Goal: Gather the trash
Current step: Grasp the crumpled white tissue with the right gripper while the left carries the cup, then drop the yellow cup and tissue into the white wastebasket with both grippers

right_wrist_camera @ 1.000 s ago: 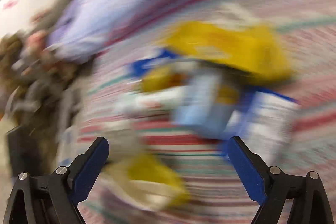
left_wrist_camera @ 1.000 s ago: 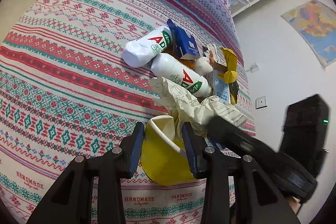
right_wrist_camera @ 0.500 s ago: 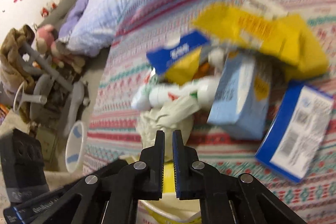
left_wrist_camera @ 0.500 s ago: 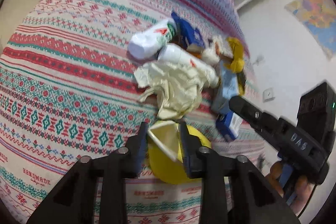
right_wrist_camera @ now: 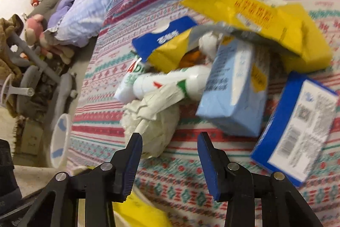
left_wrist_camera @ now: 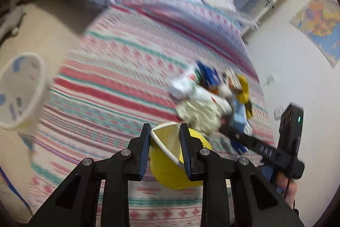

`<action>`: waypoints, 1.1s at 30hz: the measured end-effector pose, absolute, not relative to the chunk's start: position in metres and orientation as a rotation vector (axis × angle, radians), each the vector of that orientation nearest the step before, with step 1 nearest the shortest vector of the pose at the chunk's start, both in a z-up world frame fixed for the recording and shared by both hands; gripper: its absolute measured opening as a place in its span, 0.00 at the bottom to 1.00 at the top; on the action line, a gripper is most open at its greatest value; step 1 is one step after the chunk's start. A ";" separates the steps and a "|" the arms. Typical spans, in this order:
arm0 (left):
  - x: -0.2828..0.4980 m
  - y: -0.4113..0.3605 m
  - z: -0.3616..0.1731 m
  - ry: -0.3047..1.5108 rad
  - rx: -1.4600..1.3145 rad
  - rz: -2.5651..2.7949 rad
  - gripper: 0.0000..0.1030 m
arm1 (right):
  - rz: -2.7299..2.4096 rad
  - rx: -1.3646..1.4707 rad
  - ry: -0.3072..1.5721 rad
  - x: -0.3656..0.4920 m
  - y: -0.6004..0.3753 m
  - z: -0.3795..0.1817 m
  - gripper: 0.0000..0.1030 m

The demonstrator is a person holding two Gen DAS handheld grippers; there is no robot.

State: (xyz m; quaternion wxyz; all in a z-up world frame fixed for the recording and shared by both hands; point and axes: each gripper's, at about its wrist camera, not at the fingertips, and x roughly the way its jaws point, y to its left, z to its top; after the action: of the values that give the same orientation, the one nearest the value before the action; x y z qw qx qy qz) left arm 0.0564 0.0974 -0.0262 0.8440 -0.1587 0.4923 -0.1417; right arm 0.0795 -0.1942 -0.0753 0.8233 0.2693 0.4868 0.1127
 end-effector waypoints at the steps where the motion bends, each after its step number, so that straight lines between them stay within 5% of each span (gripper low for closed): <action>1: 0.058 0.105 -0.023 1.021 -0.336 -0.276 0.28 | 0.245 0.574 1.040 0.080 -0.193 -0.077 0.47; 8: 0.064 0.168 -0.004 0.956 -0.348 -0.146 0.28 | 0.227 0.517 1.039 0.082 -0.176 -0.084 0.77; 16: 0.075 0.264 0.005 0.916 -0.407 0.006 0.28 | 0.173 0.460 1.026 0.096 -0.150 -0.090 0.79; 17: 0.076 0.281 0.004 0.911 -0.437 0.036 0.28 | 0.170 0.448 1.022 0.097 -0.148 -0.091 0.68; 18: 0.077 0.294 0.003 0.907 -0.461 0.056 0.28 | 0.169 0.429 1.020 0.097 -0.145 -0.092 0.37; 21: 0.078 0.334 -0.004 0.894 -0.524 0.145 0.28 | 0.173 0.420 1.028 0.093 -0.144 -0.095 0.22; 33: 0.092 0.391 -0.060 0.973 -0.686 0.376 0.32 | 0.274 0.462 0.926 0.069 -0.115 -0.057 0.22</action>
State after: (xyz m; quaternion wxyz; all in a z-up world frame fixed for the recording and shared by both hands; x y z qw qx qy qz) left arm 0.0916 0.3908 -0.0603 0.8115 -0.3212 0.4554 0.1761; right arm 0.0688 -0.1151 -0.0572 0.8600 0.2203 0.4413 0.1306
